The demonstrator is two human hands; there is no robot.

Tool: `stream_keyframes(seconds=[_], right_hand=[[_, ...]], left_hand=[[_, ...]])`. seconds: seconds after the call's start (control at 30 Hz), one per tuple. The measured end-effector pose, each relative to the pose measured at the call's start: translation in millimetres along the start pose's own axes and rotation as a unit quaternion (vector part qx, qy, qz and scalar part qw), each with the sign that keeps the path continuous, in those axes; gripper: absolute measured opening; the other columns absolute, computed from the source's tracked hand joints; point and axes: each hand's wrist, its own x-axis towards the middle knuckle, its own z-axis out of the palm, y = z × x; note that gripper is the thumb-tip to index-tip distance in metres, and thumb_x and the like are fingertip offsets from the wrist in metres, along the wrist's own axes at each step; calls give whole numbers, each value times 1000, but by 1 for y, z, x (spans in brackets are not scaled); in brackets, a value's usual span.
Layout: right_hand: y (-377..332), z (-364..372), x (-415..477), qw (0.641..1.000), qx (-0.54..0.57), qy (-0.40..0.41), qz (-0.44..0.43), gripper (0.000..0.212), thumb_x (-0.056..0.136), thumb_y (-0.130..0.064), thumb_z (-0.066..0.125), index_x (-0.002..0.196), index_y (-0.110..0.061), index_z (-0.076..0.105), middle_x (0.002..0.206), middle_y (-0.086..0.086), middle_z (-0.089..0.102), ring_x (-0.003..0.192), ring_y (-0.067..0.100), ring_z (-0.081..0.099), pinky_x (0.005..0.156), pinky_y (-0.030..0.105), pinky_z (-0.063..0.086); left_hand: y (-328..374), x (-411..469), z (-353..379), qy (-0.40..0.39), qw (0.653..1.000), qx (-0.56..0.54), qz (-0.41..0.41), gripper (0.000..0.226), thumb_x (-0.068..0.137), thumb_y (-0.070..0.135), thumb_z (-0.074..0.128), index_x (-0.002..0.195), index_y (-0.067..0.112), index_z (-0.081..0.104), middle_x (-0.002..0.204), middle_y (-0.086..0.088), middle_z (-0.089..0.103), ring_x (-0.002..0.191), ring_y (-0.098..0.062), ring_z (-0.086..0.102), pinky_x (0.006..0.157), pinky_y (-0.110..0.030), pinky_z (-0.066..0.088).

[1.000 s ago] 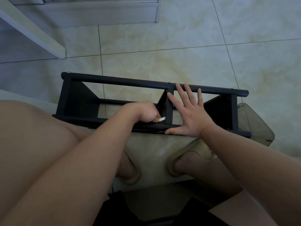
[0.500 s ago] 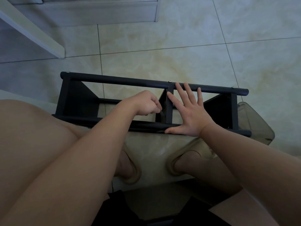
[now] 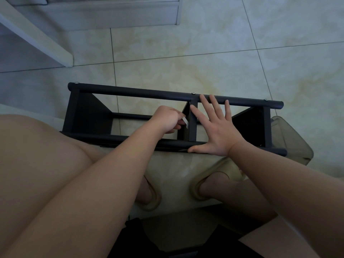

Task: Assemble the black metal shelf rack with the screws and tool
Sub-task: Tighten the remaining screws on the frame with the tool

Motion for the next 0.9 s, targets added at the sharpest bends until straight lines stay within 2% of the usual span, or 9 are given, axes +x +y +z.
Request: stream_keyframes(seconds=[0.07,0.17,0.33,0.57,0.9], right_hand=[[0,0,0,1000,3,2,0,125,66,-100,32,164,-28,5,170,10,-12,155,34,-18,119,68,-10],[0,0,0,1000,2,2,1,125,66,-101,32,164,-28,4,170,10,-12,155,34,-18,119,68,-9],[0,0,0,1000,3,1,-1,125,66,-100,32,164,-27,4,170,10,-13,155,34,-19,119,68,-9],[0,-1,0,1000,0,-1,1,125,66,-100,31,164,-27,5,170,10,-12,155,34,-18,119,68,-10],[-1,1,-2,1000,1,4,-1,125,66,-100,32,164,-26,5,170,11,-12,155,35,-18,119,67,-12]], left_hand=[[4,-4,2,-4,1000,-18,-23,19,101,21,54,109,12,68,97,-3,75,86,-15,67,78,-29,52],[5,-6,3,-14,999,-17,-35,20,100,20,53,111,10,67,102,-5,75,88,-16,67,85,-31,53],[2,-2,-4,-23,999,12,-32,17,99,21,53,99,15,68,84,2,75,78,-12,66,90,-33,53],[-2,3,0,-63,996,-3,-58,15,99,22,54,91,16,65,68,6,72,75,-11,66,73,-27,52],[-4,4,-1,-108,991,51,-64,19,104,16,44,92,15,59,82,1,70,73,-10,62,72,-25,47]])
